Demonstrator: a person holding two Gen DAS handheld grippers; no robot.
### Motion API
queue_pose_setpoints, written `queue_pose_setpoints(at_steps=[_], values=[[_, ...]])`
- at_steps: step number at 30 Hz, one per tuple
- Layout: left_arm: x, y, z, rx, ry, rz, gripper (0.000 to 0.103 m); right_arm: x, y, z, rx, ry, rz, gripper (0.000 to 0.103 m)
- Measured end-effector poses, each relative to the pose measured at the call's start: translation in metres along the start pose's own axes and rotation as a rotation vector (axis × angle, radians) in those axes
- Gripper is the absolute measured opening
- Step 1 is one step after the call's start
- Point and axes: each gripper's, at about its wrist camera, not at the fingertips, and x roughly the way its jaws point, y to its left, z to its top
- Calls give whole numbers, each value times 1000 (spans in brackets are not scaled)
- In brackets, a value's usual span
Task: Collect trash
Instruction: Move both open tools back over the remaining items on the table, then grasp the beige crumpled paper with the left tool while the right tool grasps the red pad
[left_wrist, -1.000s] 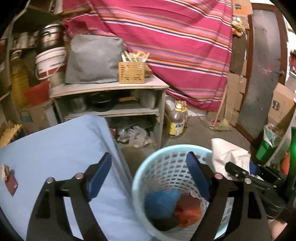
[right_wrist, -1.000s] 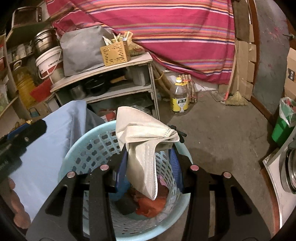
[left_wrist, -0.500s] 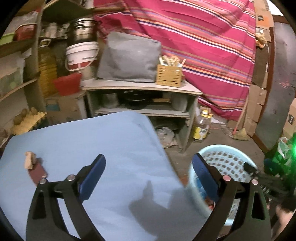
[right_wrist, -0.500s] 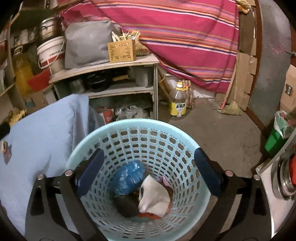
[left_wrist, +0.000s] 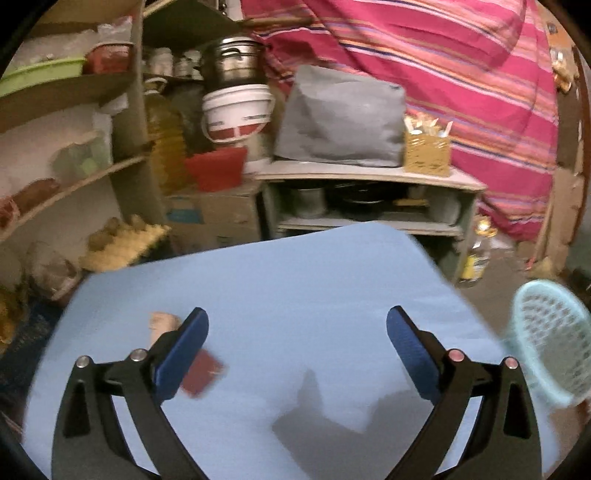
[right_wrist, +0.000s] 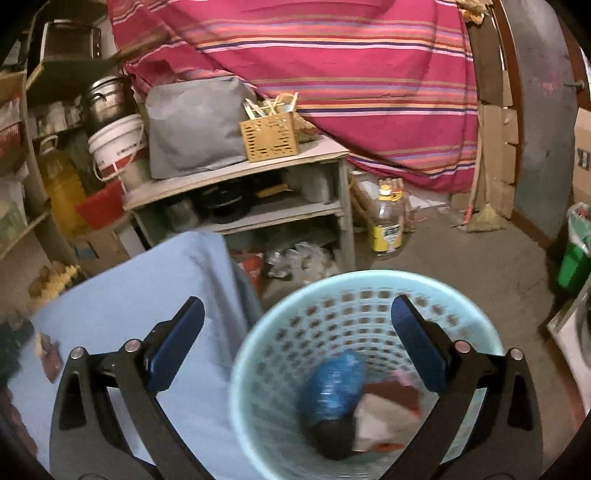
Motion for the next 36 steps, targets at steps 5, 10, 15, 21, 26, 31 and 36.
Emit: queue_pose_setpoints(at_steps=[5, 10, 15, 21, 26, 31, 36], values=[[26, 49, -17, -1, 48, 74, 95, 12, 49, -6, -83, -1, 8, 99], [48, 98, -25, -109, 42, 136, 95, 25, 94, -15, -150, 7, 41, 99], [74, 126, -27, -156, 41, 179, 95, 37, 141, -30, -227, 31, 82, 98], [109, 147, -29, -225, 130, 153, 93, 48, 181, -42, -275, 60, 133, 98], [123, 155, -33, -279, 196, 87, 77, 53, 201, -50, -302, 74, 156, 98], [138, 159, -38, -316, 271, 25, 54, 57, 214, -55, -312, 89, 166, 99], [134, 164, -41, -346, 261, 13, 50, 57, 226, -58, -322, 99, 179, 99]])
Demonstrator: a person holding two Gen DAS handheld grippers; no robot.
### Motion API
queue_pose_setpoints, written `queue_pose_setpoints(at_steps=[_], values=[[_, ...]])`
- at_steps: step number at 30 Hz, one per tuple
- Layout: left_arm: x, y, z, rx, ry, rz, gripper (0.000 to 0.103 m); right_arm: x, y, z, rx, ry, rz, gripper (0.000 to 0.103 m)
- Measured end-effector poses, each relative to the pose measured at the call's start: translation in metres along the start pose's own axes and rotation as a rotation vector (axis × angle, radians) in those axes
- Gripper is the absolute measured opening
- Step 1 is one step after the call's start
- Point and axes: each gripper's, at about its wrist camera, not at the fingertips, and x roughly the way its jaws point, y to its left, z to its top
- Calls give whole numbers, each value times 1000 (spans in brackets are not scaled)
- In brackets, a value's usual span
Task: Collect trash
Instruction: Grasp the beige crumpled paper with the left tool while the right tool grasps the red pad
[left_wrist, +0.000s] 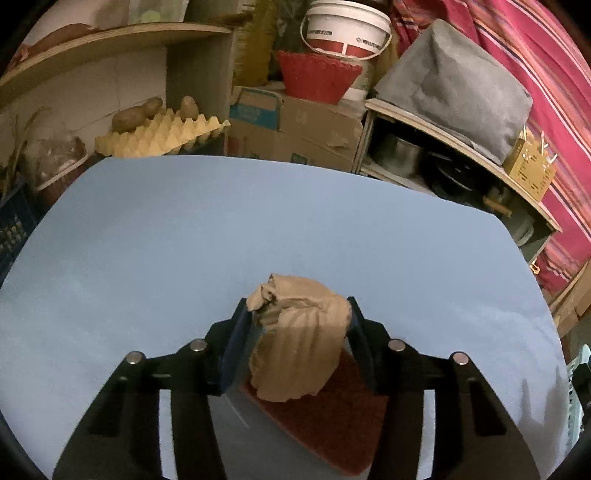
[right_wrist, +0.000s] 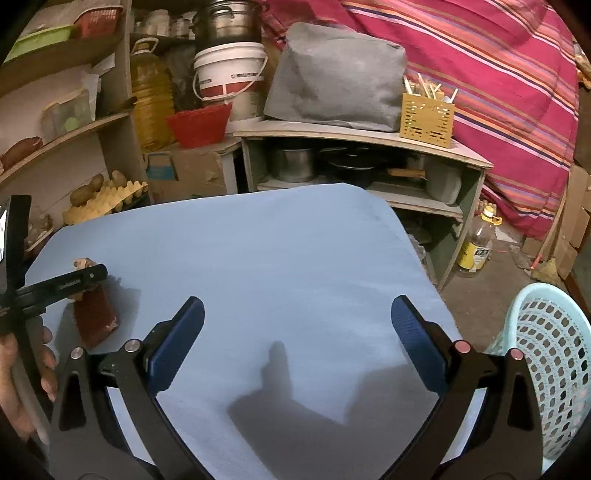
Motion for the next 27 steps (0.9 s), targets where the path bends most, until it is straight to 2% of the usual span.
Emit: queue_pose_setpoints(at_steps=[4, 13, 19, 22, 27], values=[[-15, 3, 0, 29, -44, 49, 50, 2, 16, -1, -31, 8, 9, 99], [-82, 30, -4, 71, -202, 159, 50, 13, 63, -8, -105, 32, 68, 99], [-118, 51, -4, 75, -280, 194, 50, 24, 98, -5, -102, 55, 115, 99], [-126, 62, -5, 78, -293, 197, 50, 29, 115, -4, -111, 74, 132, 99], [-138, 80, -5, 67, -304, 181, 50, 45, 153, -6, -215, 132, 147, 99]])
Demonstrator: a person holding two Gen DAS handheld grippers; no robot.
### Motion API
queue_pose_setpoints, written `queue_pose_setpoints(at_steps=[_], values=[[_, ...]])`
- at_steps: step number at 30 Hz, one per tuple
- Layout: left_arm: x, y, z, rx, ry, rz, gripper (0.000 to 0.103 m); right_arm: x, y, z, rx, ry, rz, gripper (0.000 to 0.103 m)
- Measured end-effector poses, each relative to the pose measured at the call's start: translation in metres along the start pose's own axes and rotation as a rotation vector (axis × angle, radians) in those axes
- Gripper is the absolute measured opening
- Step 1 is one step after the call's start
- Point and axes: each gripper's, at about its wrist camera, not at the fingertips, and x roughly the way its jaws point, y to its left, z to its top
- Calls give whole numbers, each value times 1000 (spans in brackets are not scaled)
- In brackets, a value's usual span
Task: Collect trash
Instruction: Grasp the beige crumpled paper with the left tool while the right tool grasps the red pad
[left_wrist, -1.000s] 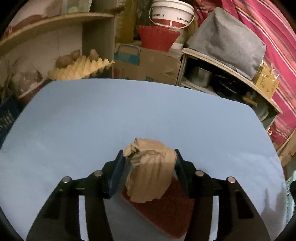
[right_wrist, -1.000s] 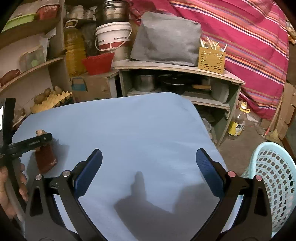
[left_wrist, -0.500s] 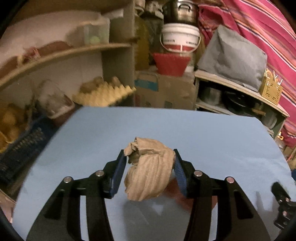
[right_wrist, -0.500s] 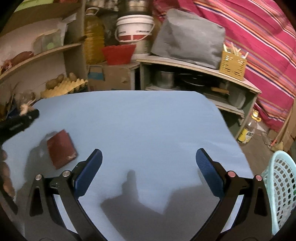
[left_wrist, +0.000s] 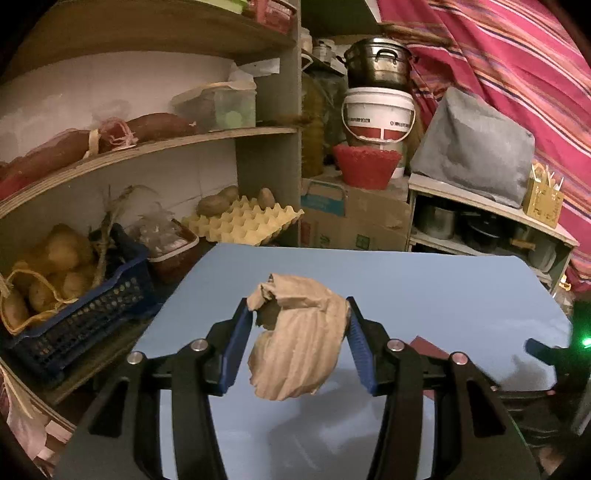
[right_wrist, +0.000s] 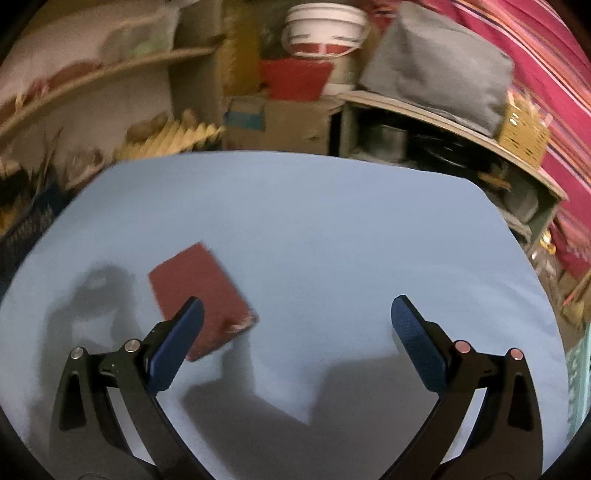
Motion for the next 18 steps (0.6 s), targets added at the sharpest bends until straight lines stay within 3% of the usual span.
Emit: queue_pose_setpoints(at_steps=[9, 18], values=[[-10, 30, 12, -64, -47, 8, 50, 20, 49, 1, -199, 64, -3, 99], [-14, 40, 14, -71, -61, 6, 50, 43, 63, 10, -229, 116, 22, 99]])
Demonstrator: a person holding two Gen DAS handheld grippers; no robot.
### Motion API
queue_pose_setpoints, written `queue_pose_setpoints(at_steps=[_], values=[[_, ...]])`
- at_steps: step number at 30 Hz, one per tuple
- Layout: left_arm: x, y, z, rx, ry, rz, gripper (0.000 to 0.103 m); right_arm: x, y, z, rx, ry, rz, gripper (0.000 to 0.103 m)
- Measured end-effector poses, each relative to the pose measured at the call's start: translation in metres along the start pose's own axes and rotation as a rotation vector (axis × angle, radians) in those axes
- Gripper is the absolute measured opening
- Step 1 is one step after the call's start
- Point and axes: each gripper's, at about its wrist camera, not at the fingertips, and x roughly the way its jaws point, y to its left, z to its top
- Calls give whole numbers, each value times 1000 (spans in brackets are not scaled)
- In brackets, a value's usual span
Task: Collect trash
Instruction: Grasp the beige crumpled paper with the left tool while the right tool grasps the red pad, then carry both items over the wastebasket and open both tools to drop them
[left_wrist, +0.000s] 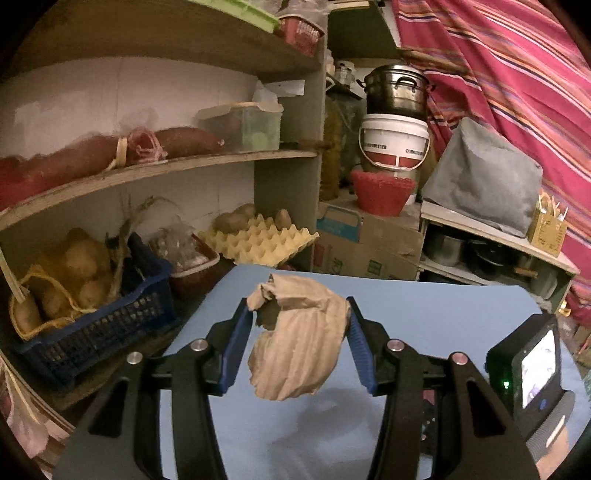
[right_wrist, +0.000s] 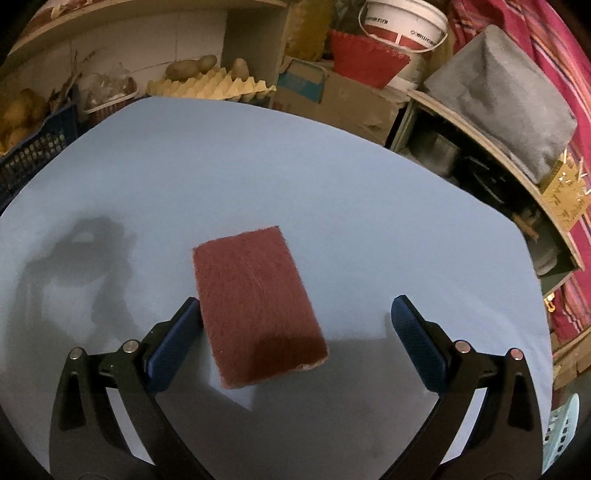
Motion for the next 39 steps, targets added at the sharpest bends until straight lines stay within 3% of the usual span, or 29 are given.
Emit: queue_pose_setpoints(at_steps=[6, 9, 11, 13, 32, 39], values=[[3, 11, 3, -56, 18, -22, 50, 6, -9, 2, 42, 23, 77, 95], [2, 12, 4, -68, 16, -23, 50, 2, -8, -1, 33, 15, 122, 81], [4, 15, 4, -88, 24, -31, 50, -1, -5, -2, 21, 8, 145, 66], [5, 15, 4, -101, 33, -40, 50, -5, -3, -4, 14, 5, 157, 62], [13, 26, 5, -95, 35, -9, 50, -10, -13, -11, 38, 1, 170, 61], [14, 7, 3, -64, 32, -22, 50, -50, -56, -29, 115, -73, 88, 61]])
